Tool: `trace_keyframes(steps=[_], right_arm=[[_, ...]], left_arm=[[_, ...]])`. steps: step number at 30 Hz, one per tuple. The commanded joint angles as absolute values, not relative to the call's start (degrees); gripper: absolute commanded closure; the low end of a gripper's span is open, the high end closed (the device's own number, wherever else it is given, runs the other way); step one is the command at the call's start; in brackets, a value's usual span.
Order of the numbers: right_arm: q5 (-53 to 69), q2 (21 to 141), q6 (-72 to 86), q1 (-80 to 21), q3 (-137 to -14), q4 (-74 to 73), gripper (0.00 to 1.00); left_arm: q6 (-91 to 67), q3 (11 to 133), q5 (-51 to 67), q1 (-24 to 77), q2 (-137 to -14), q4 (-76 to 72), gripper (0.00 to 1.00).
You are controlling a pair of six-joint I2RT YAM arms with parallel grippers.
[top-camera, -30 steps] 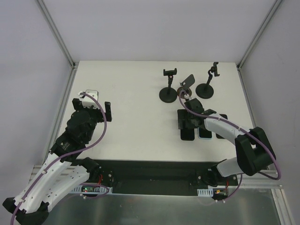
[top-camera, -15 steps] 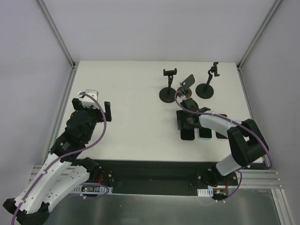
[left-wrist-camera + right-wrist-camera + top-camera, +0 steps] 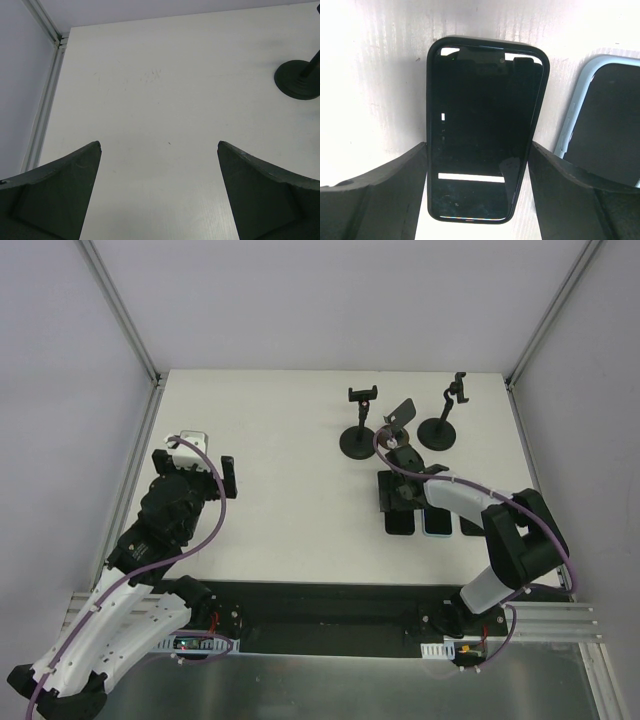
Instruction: Remove the phone from the phone stand
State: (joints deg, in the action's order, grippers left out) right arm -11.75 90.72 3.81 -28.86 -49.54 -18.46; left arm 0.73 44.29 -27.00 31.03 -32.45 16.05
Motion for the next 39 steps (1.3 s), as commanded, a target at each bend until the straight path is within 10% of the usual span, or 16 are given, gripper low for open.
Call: trace_keyframes(steps=[1, 11, 23, 39], right_arm=[[-13.45, 91.23, 3.25, -27.16, -49.84, -18.46, 0.39], [-12.48, 89.65, 3.95, -26.89, -47.99, -18.37, 0.38], [-9.40, 77.97, 4.83, -27.69, -49.74, -15.91, 0.01], [-28.81, 35.80, -5.17, -27.33, -49.75, -18.73, 0.04]], left_arm=[[0.09, 44.12, -26.19, 30.15, -31.99, 14.15, 0.01], [0.09, 44.21, -24.96, 29.09, -32.26, 14.15, 0.01], [-4.48, 44.30, -20.05, 22.25, -31.82, 14.15, 0.01], [-7.99, 43.51, -27.76, 16.00, -22.95, 12.66, 0.01]])
